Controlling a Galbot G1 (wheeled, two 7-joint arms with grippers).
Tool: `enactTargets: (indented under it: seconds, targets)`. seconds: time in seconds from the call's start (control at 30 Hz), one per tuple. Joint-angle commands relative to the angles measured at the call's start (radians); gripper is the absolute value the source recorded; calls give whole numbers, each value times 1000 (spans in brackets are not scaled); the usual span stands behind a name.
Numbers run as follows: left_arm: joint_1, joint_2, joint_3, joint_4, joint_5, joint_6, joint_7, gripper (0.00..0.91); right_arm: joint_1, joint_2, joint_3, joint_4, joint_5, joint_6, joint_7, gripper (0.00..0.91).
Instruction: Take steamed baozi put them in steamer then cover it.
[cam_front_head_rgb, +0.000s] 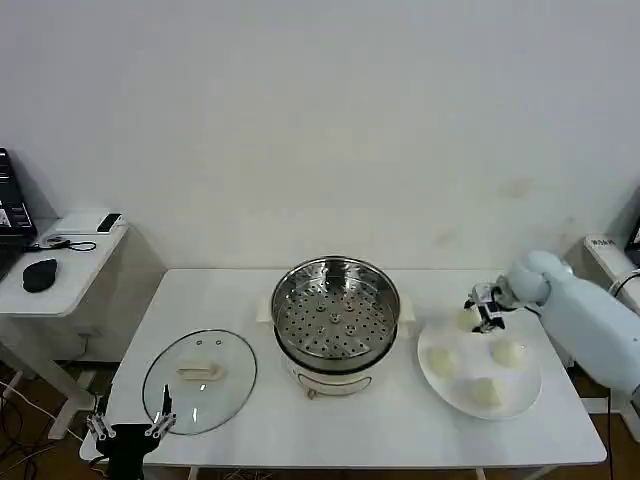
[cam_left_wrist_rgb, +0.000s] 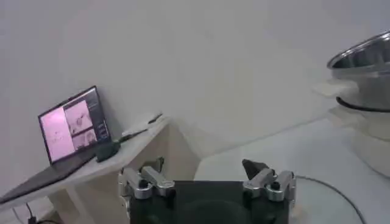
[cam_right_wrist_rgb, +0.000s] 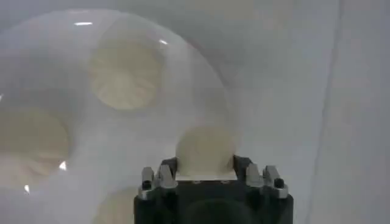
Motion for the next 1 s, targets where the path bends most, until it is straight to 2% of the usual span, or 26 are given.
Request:
enactTargets:
  seconds: [0.03,0.2,0.43,0.63,0.83,1.0]
  targets:
    - [-1,0,2,-2,1,-1,0,907,127,-66,-42,70,104,4,-4,635]
    - [-1,5,2,-7,1,-3,1,907,324,-24,-176,65,190,9,-17,625]
    - [-1,8,-8,-10,0,-4,0,907,519,144,-327,41,279,25,-30,625]
    - [0,4,-15,-11,1,-4,0,907,613,264,-441,56,348,46,-30,625]
    - [2,-3,-32,-21,0,-6,-1,907,617,389,-535,75,347,84,-21,625]
    - [5,-12,-45,-25,-2,-9,-2,907,591,441,-615,84,264,169,-6,625]
